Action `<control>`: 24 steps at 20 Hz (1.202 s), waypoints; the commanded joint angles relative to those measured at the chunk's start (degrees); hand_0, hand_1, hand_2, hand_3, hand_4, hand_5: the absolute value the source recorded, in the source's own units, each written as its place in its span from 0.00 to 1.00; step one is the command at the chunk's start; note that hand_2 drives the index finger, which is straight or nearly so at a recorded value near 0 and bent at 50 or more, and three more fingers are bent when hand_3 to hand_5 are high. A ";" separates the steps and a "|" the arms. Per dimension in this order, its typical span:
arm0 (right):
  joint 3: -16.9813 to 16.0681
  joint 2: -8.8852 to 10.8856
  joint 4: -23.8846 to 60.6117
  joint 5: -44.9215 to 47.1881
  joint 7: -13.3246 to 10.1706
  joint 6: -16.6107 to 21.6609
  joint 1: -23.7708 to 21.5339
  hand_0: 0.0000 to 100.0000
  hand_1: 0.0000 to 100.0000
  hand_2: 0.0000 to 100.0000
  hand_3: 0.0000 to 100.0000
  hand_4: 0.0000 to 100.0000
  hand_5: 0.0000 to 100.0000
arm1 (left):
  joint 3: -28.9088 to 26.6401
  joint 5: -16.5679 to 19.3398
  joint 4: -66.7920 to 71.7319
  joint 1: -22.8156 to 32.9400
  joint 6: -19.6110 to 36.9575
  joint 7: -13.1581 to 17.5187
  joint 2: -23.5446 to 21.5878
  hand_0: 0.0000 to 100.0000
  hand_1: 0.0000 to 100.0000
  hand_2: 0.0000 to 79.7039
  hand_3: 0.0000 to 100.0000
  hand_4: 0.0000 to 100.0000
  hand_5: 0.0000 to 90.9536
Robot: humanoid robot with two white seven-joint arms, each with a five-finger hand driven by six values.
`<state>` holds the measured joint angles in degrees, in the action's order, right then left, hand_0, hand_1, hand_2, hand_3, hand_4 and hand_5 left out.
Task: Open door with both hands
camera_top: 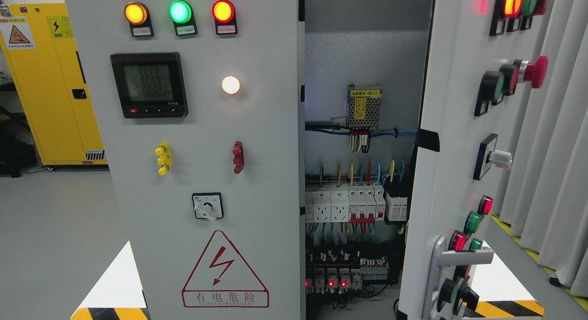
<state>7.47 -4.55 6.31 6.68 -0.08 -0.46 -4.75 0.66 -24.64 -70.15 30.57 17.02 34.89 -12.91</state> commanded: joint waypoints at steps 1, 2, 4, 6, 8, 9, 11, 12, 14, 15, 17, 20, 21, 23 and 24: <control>0.00 -0.11 -0.07 0.00 -0.01 0.02 0.00 0.24 0.00 0.00 0.00 0.00 0.00 | -1.89 -6.91 -28.99 3.53 0.12 0.09 -20.64 0.00 0.00 0.00 0.00 0.00 0.00; 0.00 -0.11 -0.07 0.00 -0.01 0.02 -0.08 0.24 0.00 0.00 0.00 0.00 0.00 | -1.89 -7.79 -29.78 3.27 0.12 0.09 -22.58 0.00 0.00 0.00 0.00 0.00 0.00; 0.00 -0.11 -0.07 0.00 -0.01 0.02 -0.08 0.24 0.00 0.00 0.00 0.00 0.00 | -1.72 -11.47 -32.23 1.87 0.03 0.09 -26.45 0.00 0.00 0.00 0.00 0.00 0.00; 0.00 -0.11 -0.07 0.00 -0.01 0.02 -0.09 0.24 0.00 0.00 0.00 0.00 0.00 | -0.15 -14.38 -33.91 -1.20 0.03 0.09 -29.53 0.00 0.00 0.00 0.00 0.00 0.00; 0.00 -0.11 -0.16 0.00 -0.01 0.02 -0.09 0.24 0.00 0.00 0.00 0.00 0.00 | 2.66 -15.70 -35.14 -4.71 -0.06 0.18 -31.47 0.00 0.00 0.00 0.00 0.00 0.00; 0.00 -0.11 -0.16 0.00 -0.01 0.02 -0.09 0.24 0.00 0.00 0.00 0.00 0.00 | 4.24 -16.84 -36.19 -6.12 -0.49 0.18 -32.09 0.00 0.00 0.00 0.00 0.00 0.00; 0.00 -0.02 -0.16 0.00 -0.01 0.02 -0.09 0.24 0.00 0.00 0.00 0.00 0.00 | 8.02 -21.48 -39.61 -8.24 -2.68 0.18 -34.01 0.00 0.00 0.00 0.00 0.00 0.00; 0.00 -0.02 -0.07 0.00 -0.01 0.02 -0.09 0.24 0.00 0.00 0.00 0.00 0.00 | 9.86 -24.12 -41.45 -9.73 -3.74 0.18 -35.16 0.00 0.00 0.00 0.00 0.00 0.00; 0.00 0.07 -0.07 0.00 -0.01 0.02 -0.09 0.24 0.00 0.00 0.00 0.00 0.00 | 11.02 -25.72 -43.14 -12.19 -4.71 0.18 -35.43 0.00 0.00 0.00 0.00 0.00 0.00; 0.00 0.07 -0.07 0.00 -0.01 0.02 -0.09 0.24 0.00 0.00 0.00 0.00 0.00 | 11.03 -25.90 -43.67 -13.33 -5.15 0.35 -35.52 0.00 0.00 0.00 0.00 0.00 0.00; 0.00 -0.02 -0.07 0.00 -0.01 0.02 -0.09 0.24 0.00 0.00 0.00 0.00 0.00 | 11.03 -28.43 -44.89 -16.23 -6.82 1.83 -36.31 0.00 0.00 0.00 0.00 0.00 0.00; 0.00 -0.11 -0.07 0.00 -0.01 0.02 0.00 0.24 0.00 0.00 0.00 0.00 0.00 | 11.03 -32.31 -46.22 -23.07 -9.45 4.22 -36.22 0.00 0.00 0.00 0.00 0.00 0.00; 0.00 -0.11 -0.07 0.00 -0.01 0.02 -0.08 0.24 0.00 0.00 0.00 0.00 0.00 | 11.03 -33.71 -46.22 -25.88 -11.20 4.22 -36.31 0.00 0.00 0.00 0.00 0.00 0.00; 0.00 -0.11 0.01 0.00 -0.01 0.02 -0.09 0.24 0.00 0.00 0.00 0.00 0.00 | 11.03 -38.18 -46.22 -30.37 -14.63 4.22 -36.49 0.00 0.00 0.00 0.00 0.00 0.00; 0.00 -0.11 0.02 0.00 -0.01 0.02 -0.09 0.24 0.00 0.00 0.00 0.00 0.00 | 11.03 -39.86 -46.22 -32.92 -17.08 4.22 -36.49 0.00 0.00 0.00 0.00 0.00 0.00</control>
<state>7.48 -4.61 6.26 6.68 -0.08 -0.46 -4.83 8.62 -55.95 -108.08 8.92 4.51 38.75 -43.52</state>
